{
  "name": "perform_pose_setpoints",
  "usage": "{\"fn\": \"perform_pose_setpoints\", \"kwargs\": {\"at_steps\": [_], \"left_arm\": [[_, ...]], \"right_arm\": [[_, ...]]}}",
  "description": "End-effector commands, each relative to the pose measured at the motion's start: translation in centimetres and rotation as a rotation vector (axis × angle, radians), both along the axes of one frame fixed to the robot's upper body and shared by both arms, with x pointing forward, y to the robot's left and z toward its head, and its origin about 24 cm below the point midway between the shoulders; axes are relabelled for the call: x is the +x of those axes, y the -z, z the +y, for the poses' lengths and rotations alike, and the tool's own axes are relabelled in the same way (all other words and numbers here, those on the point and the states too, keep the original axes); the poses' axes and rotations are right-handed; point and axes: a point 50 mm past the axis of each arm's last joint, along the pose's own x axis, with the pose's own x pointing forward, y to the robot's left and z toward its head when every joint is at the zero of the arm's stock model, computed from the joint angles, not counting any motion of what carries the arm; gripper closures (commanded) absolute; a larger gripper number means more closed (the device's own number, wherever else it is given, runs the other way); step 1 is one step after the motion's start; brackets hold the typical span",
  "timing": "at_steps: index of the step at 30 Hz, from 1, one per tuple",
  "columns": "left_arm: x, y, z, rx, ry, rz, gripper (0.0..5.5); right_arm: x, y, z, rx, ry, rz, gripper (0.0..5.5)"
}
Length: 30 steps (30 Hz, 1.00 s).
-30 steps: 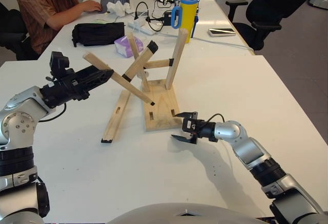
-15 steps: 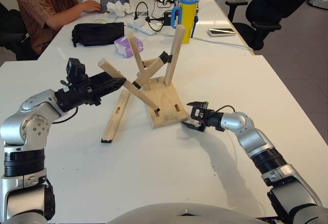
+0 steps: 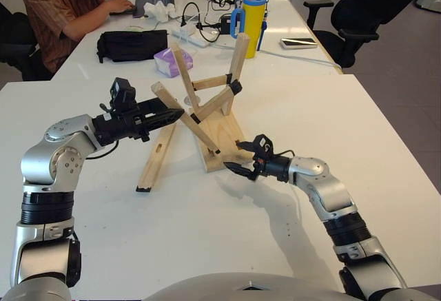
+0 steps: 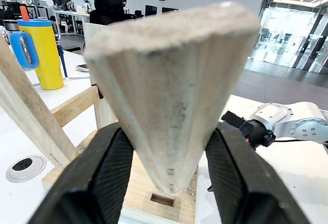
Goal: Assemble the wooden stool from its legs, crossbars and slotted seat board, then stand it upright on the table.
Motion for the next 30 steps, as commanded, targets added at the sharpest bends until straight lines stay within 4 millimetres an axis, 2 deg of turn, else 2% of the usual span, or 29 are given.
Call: {"fn": "perform_pose_setpoints", "kwargs": {"at_steps": [1, 14, 19, 24, 27, 30], "left_arm": [[0.4, -0.7, -0.1, 0.082, 0.046, -0.021, 3.46], [1.0, 0.4, -0.1, 0.22, 0.035, -0.045, 3.46], [1.2, 0.5, -1.5, 0.333, 0.073, -0.08, 3.46], [1.1, 2.9, -3.0, 0.423, 0.093, -0.066, 3.46], [0.5, 5.2, -3.0, 0.461, 0.088, -0.014, 3.46], [0.4, 6.6, -2.6, 0.474, 0.044, 0.01, 3.46]], "right_arm": [[0.2, 1.1, 0.0, -0.025, 0.033, 0.038, 1.41], [-0.7, 2.9, 0.6, -0.07, 0.031, 0.133, 1.41], [-1.1, 3.7, 0.4, -0.141, 0.027, 0.183, 1.41], [-1.4, 4.3, 0.5, -0.177, 0.019, 0.209, 1.41], [-1.4, 4.3, 0.7, -0.175, 0.017, 0.219, 1.41], [-1.5, 4.3, 0.9, -0.167, 0.016, 0.225, 1.41]]}}
